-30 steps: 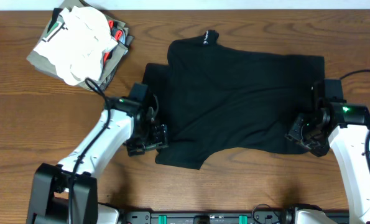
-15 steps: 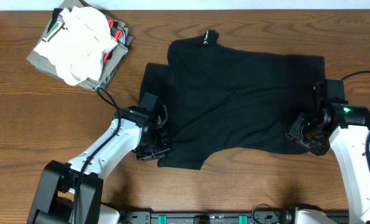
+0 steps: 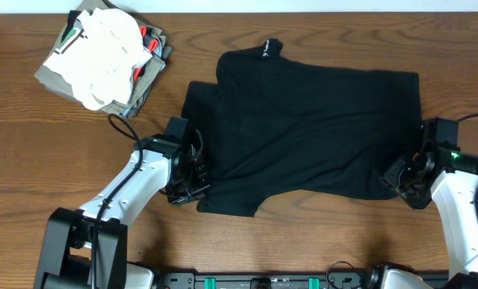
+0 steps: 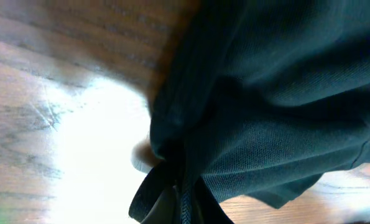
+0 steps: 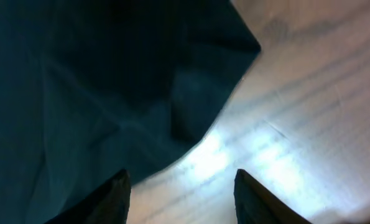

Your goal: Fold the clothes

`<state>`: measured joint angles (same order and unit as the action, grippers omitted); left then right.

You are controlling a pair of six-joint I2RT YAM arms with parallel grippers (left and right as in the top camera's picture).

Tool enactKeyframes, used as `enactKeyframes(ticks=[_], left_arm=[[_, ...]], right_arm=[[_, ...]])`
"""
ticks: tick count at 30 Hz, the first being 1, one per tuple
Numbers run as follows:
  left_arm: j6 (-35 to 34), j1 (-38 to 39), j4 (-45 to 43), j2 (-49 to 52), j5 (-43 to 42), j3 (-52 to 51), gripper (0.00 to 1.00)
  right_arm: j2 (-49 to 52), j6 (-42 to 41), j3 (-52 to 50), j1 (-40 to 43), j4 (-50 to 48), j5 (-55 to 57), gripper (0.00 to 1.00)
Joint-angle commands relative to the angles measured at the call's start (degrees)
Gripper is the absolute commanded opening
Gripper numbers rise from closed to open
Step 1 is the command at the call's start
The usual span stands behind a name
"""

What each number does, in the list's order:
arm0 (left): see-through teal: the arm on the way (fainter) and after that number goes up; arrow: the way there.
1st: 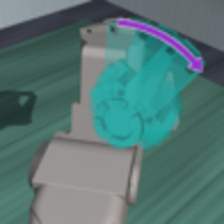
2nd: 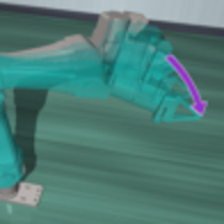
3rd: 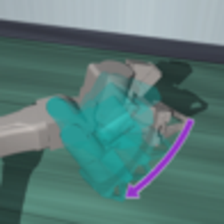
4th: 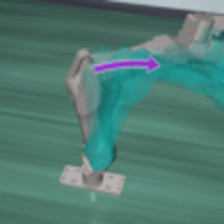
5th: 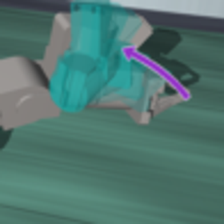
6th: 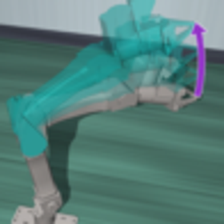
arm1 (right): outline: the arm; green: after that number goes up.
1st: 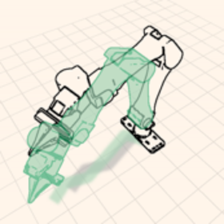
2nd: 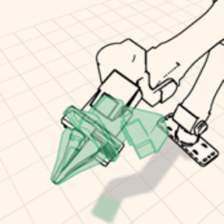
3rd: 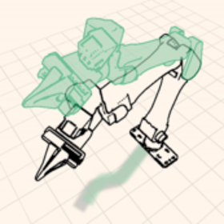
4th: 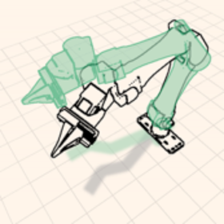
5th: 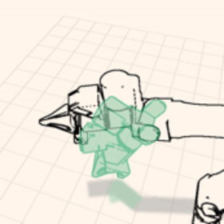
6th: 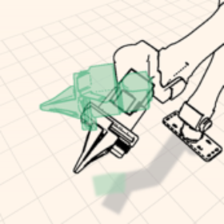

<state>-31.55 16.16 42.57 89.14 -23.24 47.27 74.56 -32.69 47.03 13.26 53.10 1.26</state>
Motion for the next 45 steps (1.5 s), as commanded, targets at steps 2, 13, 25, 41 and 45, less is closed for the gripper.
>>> enactKeyframes(ticks=[2, 13, 25, 41, 45], left_arm=[[-0.5, -0.31, -1.27, -0.63, 0.09, 0.17, 0.06], [-0.42, -0.31, -3.3, -0.63, 0.15, 0.17, 0.06], [-0.22, -0.31, -3.96, -0.63, 0.37, 0.17, 0.06], [4.31, -5.03, -0.39, -3.28, 0.57, 5.31, 0.06], [4.94, -7.69, 1.11, -6.78, 0.74, 6.08, 0.06]], right_arm=[[-0.04, -0.02, -3.13, 1.05, -4.52, 0.17, 0.55], [3.5, 0.2, -5.51, 1.09, -16.06, 0.44, 0.58], [11.23, 0.2, -5.51, 1.09, -22.14, -0.87, 0.54], [4.11, 3.32, -2.14, 6.56, -11.61, -3.26, 0.01], [-1.46, 6.91, 0.15, 10.38, -2.95, -3.23, 0.05]])
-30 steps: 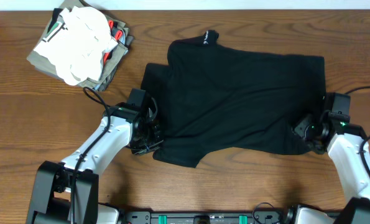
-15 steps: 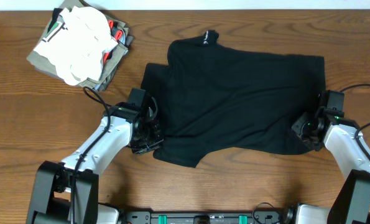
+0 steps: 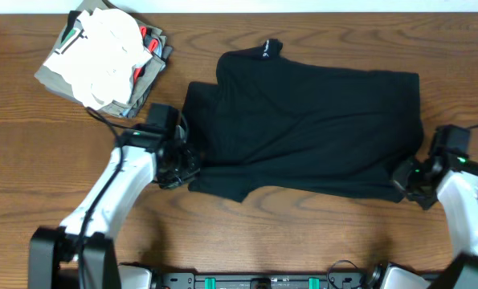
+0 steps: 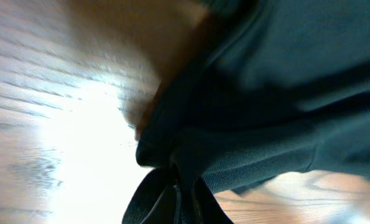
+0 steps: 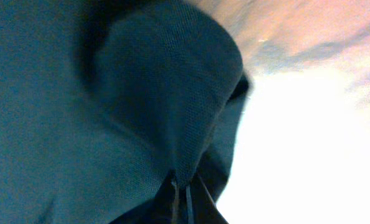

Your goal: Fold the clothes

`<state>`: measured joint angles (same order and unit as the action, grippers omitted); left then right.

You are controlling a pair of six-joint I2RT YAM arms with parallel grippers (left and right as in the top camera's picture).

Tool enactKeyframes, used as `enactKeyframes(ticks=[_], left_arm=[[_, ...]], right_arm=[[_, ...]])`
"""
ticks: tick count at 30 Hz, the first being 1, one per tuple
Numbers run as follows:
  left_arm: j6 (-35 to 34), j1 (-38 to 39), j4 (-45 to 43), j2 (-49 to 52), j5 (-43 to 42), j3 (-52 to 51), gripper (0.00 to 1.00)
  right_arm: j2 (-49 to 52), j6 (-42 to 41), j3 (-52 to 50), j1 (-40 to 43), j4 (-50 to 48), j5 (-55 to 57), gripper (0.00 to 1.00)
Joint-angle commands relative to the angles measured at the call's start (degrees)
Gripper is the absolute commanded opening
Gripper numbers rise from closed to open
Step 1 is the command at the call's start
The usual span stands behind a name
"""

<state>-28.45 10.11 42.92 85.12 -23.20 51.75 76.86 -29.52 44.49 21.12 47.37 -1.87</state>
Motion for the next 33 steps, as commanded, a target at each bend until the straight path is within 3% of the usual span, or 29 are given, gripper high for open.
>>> enactKeyframes(ticks=[1, 9, 17, 23, 33], left_arm=[[1.86, -1.99, 0.96, -3.43, 0.72, 1.6, 0.06], [3.17, -2.71, 3.56, -10.16, 0.7, 1.6, 0.06], [3.15, -2.69, 6.75, -19.8, 0.7, 1.6, 0.06], [3.13, -2.69, 3.04, -22.73, 1.2, 1.6, 0.06], [3.82, -2.64, -12.2, -14.97, 5.29, 1.6, 0.06]], right_arm=[[-4.46, 4.15, 2.99, 3.26, 4.26, -0.13, 0.05], [-9.07, 7.63, 4.61, 8.37, 17.09, -2.51, 0.01], [-18.03, 8.85, 8.44, 8.55, 22.93, -5.25, 0.01], [-18.95, 9.01, 8.9, 8.55, 21.11, -5.22, 0.01], [-11.1, 8.98, 8.9, 8.52, 12.68, -5.25, 0.01]])
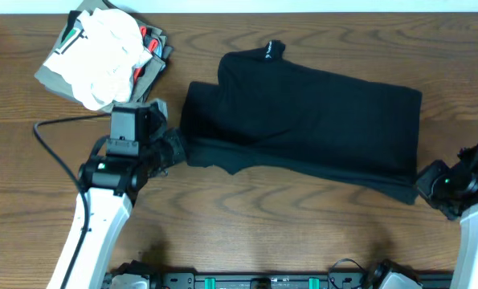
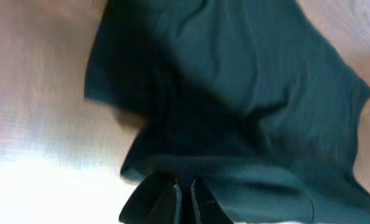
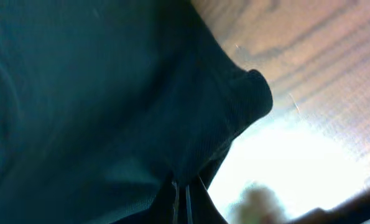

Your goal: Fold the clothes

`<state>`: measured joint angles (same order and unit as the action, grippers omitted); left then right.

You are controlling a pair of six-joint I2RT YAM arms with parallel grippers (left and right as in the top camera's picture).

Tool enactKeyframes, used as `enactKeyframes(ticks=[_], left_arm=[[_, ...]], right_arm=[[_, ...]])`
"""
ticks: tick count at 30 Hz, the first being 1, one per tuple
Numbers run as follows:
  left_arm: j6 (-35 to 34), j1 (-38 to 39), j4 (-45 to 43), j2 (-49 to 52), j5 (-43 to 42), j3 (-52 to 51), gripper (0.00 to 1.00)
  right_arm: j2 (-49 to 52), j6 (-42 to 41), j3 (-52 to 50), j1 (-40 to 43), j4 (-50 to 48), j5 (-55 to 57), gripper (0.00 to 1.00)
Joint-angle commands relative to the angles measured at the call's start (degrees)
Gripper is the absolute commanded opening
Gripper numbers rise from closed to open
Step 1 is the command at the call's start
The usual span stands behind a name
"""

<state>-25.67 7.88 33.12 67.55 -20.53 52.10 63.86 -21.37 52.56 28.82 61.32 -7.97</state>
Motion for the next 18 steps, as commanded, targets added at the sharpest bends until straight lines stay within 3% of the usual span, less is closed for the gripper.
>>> enactKeyframes(ticks=[1, 11, 18], left_arm=[[1.03, -0.42, -4.5, 3.98, 2.62, 1.25, 0.06], [1.01, 0.22, -22.25, 16.46, 2.6, 1.25, 0.06], [1.01, 2.84, -26.43, 21.38, 2.62, 1.25, 0.06]], right_arm=[[2.8, 0.83, 0.83, 0.83, -1.99, 0.85, 0.01], [10.23, 0.85, 0.81, 0.74, -11.13, 0.81, 0.01], [14.86, 0.87, 0.79, 0.39, -13.18, 0.07, 0.01]])
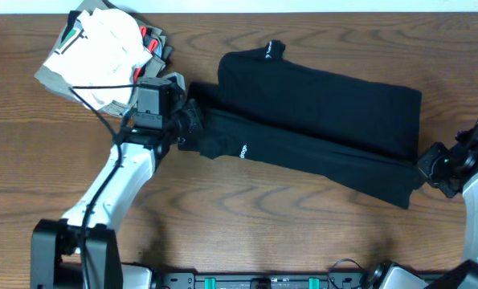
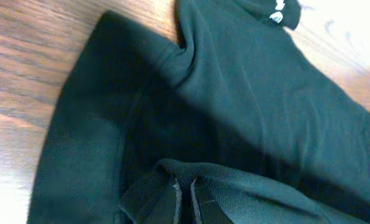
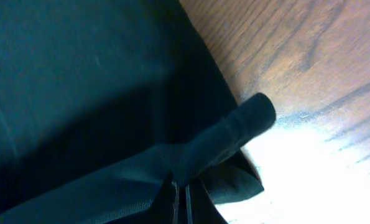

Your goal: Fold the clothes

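Observation:
A black shirt (image 1: 319, 120) lies across the middle of the wooden table, its near edge lifted and folded back over the body as a long band. My left gripper (image 1: 189, 122) is shut on the band's left end, and the pinched black fabric (image 2: 191, 174) bunches over its tips (image 2: 183, 199). At the right end my right gripper (image 1: 428, 167) is shut on the hem corner, where a rolled fold of shirt (image 3: 234, 134) runs into its tips (image 3: 180, 199). A small white logo (image 1: 243, 150) shows on the folded band.
A stack of folded clothes, white on top of khaki (image 1: 102, 48), sits at the back left, close behind my left arm (image 1: 118, 185). Bare wooden tabletop (image 1: 247, 225) runs along the front edge.
Both grippers, still shut on the shirt's near edge, stand farther back. The edge now lies over the shirt's body as a band, and a white logo has come into sight.
First my left gripper was shut on the shirt's front left edge while the right stood open at the front right corner. Then both were shut on that edge, which was lifted. It has been carried back in stages and now overlaps the body.

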`<state>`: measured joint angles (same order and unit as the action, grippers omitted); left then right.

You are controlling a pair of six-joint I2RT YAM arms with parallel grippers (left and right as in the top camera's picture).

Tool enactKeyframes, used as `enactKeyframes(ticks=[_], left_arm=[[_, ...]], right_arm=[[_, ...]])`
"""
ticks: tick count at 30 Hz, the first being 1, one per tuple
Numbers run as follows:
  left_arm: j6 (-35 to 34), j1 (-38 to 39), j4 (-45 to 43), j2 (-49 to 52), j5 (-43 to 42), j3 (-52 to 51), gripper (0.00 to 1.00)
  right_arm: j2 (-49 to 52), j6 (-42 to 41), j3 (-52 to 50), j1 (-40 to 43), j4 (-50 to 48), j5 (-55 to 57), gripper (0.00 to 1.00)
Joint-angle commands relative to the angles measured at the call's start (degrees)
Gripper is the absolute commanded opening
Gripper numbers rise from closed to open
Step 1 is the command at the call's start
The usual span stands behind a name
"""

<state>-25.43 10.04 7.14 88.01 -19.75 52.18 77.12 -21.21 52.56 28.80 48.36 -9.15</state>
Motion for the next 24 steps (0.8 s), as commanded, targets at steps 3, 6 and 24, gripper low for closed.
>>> enactKeyframes(ticks=[3, 6, 24], left_arm=[[0.81, 1.79, -0.59, 1.9, 2.69, 1.16, 0.06], [0.79, 2.67, -0.61, 2.36, 5.42, 1.14, 0.06], [1.27, 3.65, -2.19, 2.91, 12.5, 1.03, 0.06]], right_arm=[[3.72, 0.74, 0.37, 0.09, -1.95, 1.29, 0.01], [5.79, 0.74, -0.76, -0.48, -6.56, 1.11, 0.01], [14.75, 1.11, -2.1, -7.65, -22.21, 0.35, 0.01]])
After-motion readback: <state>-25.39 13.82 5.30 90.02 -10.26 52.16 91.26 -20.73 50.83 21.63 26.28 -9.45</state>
